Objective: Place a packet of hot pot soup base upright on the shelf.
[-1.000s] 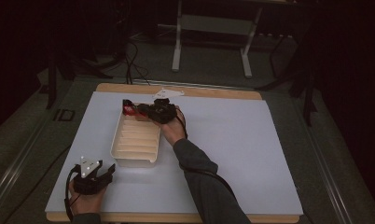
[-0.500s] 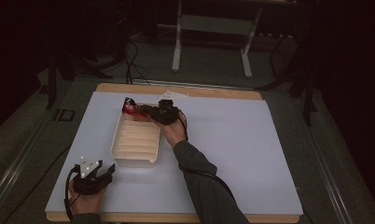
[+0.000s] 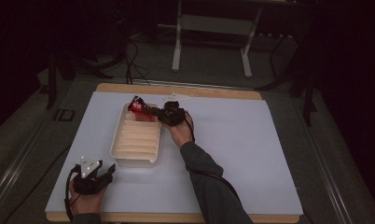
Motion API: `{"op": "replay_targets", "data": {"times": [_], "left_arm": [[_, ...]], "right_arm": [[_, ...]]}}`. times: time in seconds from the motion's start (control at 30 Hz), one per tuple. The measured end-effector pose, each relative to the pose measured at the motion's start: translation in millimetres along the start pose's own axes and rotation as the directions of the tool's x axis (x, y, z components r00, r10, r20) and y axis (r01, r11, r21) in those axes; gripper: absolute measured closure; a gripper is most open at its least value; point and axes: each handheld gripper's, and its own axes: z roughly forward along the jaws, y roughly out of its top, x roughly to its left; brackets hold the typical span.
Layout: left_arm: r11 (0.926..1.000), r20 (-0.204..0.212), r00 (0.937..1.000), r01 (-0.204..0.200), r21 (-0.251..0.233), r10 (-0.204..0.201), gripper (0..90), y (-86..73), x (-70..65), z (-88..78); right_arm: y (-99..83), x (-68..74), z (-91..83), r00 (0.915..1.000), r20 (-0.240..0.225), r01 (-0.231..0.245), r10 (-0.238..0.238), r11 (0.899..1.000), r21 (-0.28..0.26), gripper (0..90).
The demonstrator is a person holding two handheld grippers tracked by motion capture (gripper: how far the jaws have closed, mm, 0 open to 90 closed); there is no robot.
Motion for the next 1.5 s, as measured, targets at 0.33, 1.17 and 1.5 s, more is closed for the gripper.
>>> {"op": "replay_targets", "data": {"times": [0.33, 1.17, 1.5], "left_arm": [[1.0, 0.001, 1.0, 0.002, 0.002, -0.002, 47.3, 0.1, 0.1, 0.3], [0.9999, -0.004, 1.0, 0.0, 0.011, 0.0, 47.2, 0.5, -0.6, 1.2], [0.9999, -0.007, 1.0, -0.004, 0.017, 0.004, 47.2, 0.7, -0.9, 1.8]], "right_arm": [[4.6, -9.6, -2.0, 0.9909, 0.121, -0.061, 0.058, 0.998, 0.021, 68.9], [0.9, -28.6, -44.9, 0.9895, 0.141, -0.044, 0.034, 0.996, 0.073, 64.4], [2.4, -24.2, -66.5, 0.9913, 0.119, 0.032, -0.056, 0.98, 0.196, 62.1]]}}
